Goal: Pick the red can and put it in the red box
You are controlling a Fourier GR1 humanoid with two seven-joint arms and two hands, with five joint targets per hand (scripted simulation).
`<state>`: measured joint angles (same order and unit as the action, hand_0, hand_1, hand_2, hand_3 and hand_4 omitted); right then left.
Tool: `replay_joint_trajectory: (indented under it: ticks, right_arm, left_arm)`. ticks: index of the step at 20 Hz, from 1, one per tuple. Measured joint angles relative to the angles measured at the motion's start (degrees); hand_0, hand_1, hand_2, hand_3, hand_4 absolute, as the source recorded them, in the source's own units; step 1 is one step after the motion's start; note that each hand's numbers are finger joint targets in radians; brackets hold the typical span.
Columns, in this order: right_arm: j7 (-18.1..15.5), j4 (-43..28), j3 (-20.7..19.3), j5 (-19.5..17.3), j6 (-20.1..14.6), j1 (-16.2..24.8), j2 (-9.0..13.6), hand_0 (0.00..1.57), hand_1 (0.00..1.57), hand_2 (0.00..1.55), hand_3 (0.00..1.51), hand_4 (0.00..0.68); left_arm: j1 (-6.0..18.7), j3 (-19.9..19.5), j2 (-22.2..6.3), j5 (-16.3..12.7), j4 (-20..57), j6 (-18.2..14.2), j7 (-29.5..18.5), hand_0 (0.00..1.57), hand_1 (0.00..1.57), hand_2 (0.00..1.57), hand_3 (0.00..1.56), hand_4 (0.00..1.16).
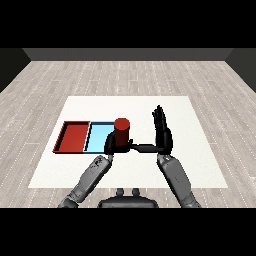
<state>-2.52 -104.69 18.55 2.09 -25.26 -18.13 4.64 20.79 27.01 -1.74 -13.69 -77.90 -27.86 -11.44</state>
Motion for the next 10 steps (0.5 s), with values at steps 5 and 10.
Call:
replay_joint_trajectory:
  ticks: [5,10]
  right_arm:
    - [-3.61,-4.87,-4.93,3.53,4.03,7.20,3.34,0.00,0.00,0.00,0.00,0.000]
    - [-5.90,-8.69,-8.71,5.36,6.06,16.73,6.30,0.00,0.00,0.00,0.00,0.000]
  left_arm:
    - [1.36,-3.82,-2.69,1.34,-1.36,0.92,2.68,1.57,1.57,1.57,1.46,1.14]
    - [2.03,-9.10,-7.97,1.52,-0.88,2.60,4.02,1.57,1.57,1.57,1.46,1.12]
